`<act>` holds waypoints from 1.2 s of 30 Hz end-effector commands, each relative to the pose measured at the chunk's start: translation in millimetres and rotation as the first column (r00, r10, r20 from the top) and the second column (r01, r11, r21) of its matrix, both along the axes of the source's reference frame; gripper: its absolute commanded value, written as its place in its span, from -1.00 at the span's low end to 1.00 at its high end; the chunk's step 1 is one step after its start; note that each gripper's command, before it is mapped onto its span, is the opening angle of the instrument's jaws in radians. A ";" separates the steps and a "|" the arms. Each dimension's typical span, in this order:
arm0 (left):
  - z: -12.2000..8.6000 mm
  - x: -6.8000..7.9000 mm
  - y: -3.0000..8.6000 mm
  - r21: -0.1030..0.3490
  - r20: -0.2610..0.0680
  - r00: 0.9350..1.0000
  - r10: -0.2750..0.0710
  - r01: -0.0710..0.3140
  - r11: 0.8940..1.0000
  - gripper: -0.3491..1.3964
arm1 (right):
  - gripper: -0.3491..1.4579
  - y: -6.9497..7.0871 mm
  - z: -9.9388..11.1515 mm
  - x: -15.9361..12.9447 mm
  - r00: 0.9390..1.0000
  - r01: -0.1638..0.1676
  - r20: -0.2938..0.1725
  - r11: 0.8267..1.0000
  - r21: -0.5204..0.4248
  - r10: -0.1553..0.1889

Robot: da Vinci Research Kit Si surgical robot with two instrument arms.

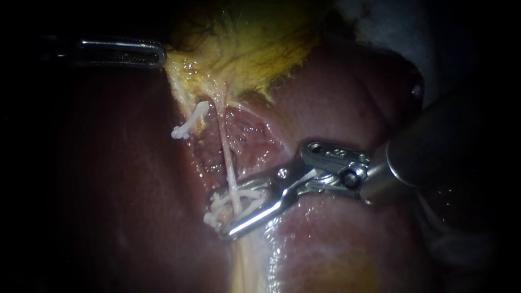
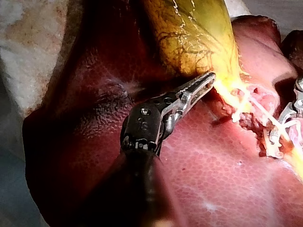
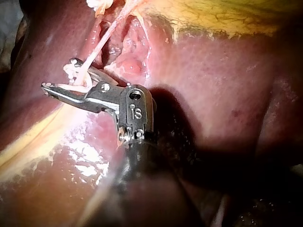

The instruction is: Clipping first clip right tube

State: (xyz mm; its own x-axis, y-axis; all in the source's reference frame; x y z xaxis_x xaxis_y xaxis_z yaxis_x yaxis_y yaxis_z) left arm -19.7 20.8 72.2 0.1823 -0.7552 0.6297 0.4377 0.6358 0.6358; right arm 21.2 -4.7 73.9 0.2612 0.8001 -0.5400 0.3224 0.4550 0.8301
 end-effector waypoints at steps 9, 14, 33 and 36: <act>0.0 0.0 0.0 0.000 0.000 1.000 0.001 -0.001 1.000 -1.00 | -0.21 -0.6 -0.7 0.1 1.000 0.024 -0.012 1.000 0.000 -0.024; 0.0 0.0 0.0 0.000 0.000 1.000 0.001 -0.001 1.000 -1.00 | -0.45 -0.6 -0.8 0.0 1.000 0.026 -0.013 1.000 0.001 -0.026; 0.0 0.0 0.0 0.000 0.000 1.000 0.001 -0.001 1.000 -1.00 | -1.00 -0.5 -0.6 0.3 0.999 0.040 0.031 0.999 0.005 -0.040; 0.0 0.0 0.0 0.000 0.000 1.000 0.001 -0.001 1.000 -1.00 | -1.00 -0.5 -0.6 0.3 0.999 0.040 0.031 0.999 0.005 -0.040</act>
State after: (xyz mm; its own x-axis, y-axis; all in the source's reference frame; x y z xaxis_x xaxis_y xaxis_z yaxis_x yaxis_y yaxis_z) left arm -19.7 20.7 72.2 0.1827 -0.7551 0.6296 0.4367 0.6361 0.6361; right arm 21.5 -5.1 73.4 0.3096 0.7913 -0.5272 0.3142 0.4381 0.8422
